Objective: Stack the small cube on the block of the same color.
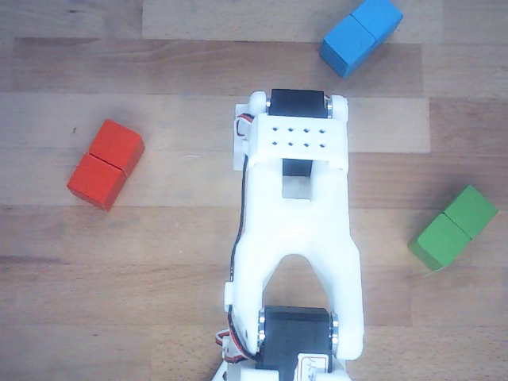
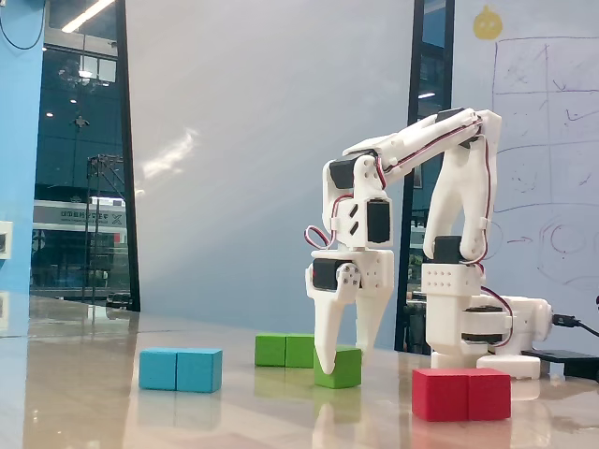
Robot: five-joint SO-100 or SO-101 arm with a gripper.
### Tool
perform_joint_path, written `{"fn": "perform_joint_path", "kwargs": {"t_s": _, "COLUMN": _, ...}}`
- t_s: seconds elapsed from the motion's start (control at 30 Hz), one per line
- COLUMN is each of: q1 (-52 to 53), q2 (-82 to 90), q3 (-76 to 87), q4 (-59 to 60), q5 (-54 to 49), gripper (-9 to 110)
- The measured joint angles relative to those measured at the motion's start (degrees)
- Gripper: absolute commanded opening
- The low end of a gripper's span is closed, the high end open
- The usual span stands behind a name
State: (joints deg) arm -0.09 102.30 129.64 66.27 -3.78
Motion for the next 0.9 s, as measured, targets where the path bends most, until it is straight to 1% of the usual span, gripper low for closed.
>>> {"fn": "perform_joint_path", "kwargs": {"t_s": 0.17, "q1": 0.5, "q2": 0.0, "q3": -4.0, "q4": 0.0, "q5": 0.0, "gripper": 4}}
{"fn": "perform_joint_path", "kwargs": {"t_s": 0.4, "q1": 6.5, "q2": 0.0, "q3": -15.0, "q4": 0.2, "q5": 0.0, "gripper": 4}}
{"fn": "perform_joint_path", "kwargs": {"t_s": 0.63, "q1": 14.1, "q2": 0.0, "q3": -23.2, "q4": 7.8, "q5": 0.0, "gripper": 4}}
{"fn": "perform_joint_path", "kwargs": {"t_s": 0.9, "q1": 25.4, "q2": 0.0, "q3": -28.9, "q4": 14.9, "q5": 0.0, "gripper": 4}}
